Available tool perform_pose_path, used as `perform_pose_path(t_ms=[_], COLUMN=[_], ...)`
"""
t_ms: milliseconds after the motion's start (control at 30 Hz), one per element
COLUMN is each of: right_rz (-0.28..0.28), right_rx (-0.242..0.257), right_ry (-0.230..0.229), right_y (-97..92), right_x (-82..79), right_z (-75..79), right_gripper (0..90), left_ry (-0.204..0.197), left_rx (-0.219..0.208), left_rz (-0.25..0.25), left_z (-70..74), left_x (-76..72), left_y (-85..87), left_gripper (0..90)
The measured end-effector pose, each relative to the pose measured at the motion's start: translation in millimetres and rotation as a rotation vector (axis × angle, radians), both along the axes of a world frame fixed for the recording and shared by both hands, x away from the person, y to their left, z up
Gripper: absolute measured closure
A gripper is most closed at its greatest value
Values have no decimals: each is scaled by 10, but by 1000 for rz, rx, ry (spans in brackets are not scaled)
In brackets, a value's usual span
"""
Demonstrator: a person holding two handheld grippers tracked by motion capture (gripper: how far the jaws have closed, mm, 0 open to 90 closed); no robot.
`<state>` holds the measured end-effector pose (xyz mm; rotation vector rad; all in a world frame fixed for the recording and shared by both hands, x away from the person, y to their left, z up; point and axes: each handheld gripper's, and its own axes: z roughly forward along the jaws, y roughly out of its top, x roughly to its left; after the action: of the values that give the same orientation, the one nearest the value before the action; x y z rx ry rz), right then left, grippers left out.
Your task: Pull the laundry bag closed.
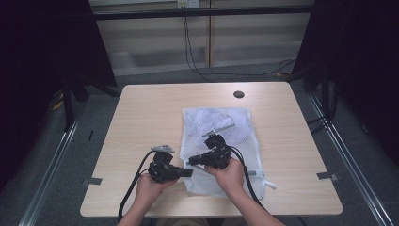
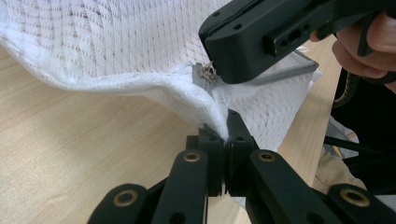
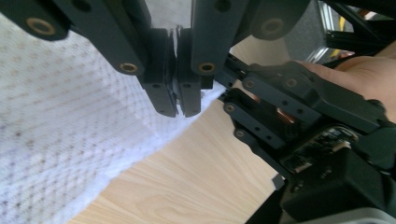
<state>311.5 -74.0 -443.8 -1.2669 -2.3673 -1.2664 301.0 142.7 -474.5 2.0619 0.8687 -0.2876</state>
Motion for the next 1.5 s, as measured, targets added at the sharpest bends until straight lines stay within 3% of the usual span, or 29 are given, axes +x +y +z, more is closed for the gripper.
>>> perform_pose_path(t_ms=[367, 667, 1500], right_rz=[-9, -14, -23], right_rx=[9, -10, 1], right_ry=[16, 10, 8], right_y=[-100, -139, -263], right_x=[4, -7, -5], right_z=[-31, -29, -27], right_gripper=[871, 870, 870], left_ry=[6, 6, 4], left_rx=[-14, -10, -25], left_rz=[6, -2, 4], left_z=[4, 14, 72], left_x=[7, 5, -7], left_y=[14, 21, 22], left_gripper=[885, 885, 886])
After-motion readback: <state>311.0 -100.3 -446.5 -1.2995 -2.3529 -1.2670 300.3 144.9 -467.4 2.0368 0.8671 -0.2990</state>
